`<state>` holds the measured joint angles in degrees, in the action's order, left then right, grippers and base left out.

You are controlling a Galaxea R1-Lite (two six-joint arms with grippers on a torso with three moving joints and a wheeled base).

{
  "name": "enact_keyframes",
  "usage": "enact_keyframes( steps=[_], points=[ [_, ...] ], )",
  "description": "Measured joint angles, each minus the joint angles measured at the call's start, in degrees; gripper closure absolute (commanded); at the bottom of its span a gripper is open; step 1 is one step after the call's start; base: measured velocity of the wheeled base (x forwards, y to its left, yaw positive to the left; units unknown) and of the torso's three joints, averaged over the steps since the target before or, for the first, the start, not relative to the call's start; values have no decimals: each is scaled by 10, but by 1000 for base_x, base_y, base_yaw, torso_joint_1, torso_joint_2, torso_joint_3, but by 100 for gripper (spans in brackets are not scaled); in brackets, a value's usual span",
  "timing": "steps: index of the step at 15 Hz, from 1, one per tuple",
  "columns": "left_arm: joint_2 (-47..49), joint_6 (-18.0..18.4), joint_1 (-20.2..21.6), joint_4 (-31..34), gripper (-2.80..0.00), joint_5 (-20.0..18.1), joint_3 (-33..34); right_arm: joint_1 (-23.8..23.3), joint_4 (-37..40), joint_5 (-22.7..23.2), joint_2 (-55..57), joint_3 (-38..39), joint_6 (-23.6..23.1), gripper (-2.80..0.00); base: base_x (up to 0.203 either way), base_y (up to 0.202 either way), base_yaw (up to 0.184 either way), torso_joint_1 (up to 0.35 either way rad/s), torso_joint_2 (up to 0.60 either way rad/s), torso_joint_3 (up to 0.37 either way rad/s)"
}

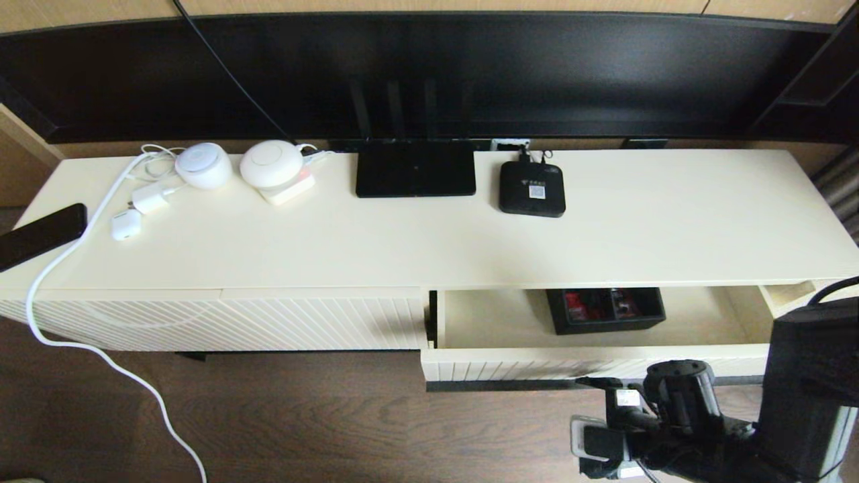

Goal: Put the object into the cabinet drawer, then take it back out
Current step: Open the drawer

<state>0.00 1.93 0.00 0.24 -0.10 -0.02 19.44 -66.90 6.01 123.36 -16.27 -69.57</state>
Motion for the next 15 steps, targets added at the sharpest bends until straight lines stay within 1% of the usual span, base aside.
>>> enact_keyframes(
  steps=[4, 5, 6, 9, 10, 13, 15],
  points=[
    [0, 0, 0, 0, 0, 0, 0, 10, 7, 0, -77, 53, 1, -280, 0, 0, 0, 0, 0, 0],
    [0, 0, 0, 0, 0, 0, 0, 12, 20, 0, -100, 60, 0, -280, 0, 0, 0, 0, 0, 0],
    [0, 0, 0, 0, 0, 0, 0, 12, 41, -1, -126, 64, 1, 0, 0, 0, 0, 0, 0, 0],
    [0, 0, 0, 0, 0, 0, 0, 13, 133, -2, -217, 70, 6, 0, 0, 0, 0, 0, 0, 0],
    [0, 0, 0, 0, 0, 0, 0, 13, 167, -3, -249, 70, 15, 0, 0, 0, 0, 0, 0, 0],
    [0, 0, 0, 0, 0, 0, 0, 13, 256, -4, -350, 62, 63, 0, 0, 0, 0, 0, 0, 0],
    [0, 0, 0, 0, 0, 0, 0, 13, 344, -9, -426, 35, 108, 0, 0, 0, 0, 0, 0, 0]
  ],
)
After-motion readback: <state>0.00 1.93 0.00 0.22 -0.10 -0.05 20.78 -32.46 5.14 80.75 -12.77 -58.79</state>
